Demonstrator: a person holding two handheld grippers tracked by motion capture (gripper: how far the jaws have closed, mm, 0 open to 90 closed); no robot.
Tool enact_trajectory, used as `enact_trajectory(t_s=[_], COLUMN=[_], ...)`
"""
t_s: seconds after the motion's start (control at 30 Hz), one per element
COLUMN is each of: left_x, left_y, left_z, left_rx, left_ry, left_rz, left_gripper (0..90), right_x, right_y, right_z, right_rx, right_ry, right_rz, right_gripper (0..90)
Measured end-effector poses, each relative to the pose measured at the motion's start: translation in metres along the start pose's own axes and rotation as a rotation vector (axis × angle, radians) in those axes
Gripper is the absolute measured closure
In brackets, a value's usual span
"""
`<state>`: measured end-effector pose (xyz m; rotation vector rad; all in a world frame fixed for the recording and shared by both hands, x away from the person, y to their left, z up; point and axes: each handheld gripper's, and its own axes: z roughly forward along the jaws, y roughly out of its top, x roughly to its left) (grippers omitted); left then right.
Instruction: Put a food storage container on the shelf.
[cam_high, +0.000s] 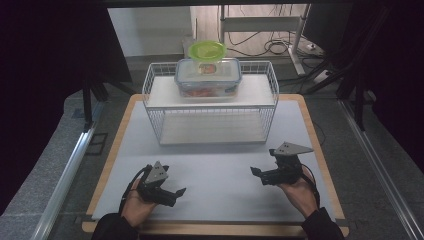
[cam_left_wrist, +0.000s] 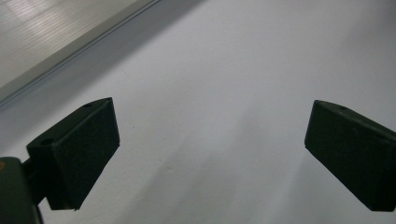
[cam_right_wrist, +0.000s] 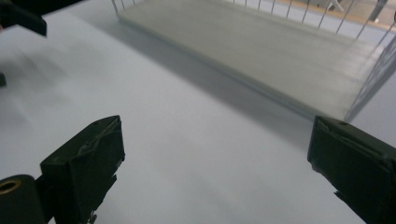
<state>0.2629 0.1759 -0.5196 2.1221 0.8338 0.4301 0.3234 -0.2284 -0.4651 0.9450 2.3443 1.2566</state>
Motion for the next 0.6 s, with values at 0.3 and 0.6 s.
enact_trajectory(t_s=[0.3, 0.6], left_x=[0.0, -0.001], left_y=[0.0, 0.0], left_z=[0.001, 0.001], left_rx=[0.004, 0.001], left_ry=[0.004, 0.004], left_rz=[0.01, 0.011], left_gripper=[3.1, 3.1], right_x=[0.007, 0.009], right_y=[-0.033, -0.041], right_z=[0.009, 0.016], right_rx=[0.111, 0.158], right_ry=[-0.043, -0.053], right_rz=[-0.036, -0.029], right_gripper=[3.0, 2.3])
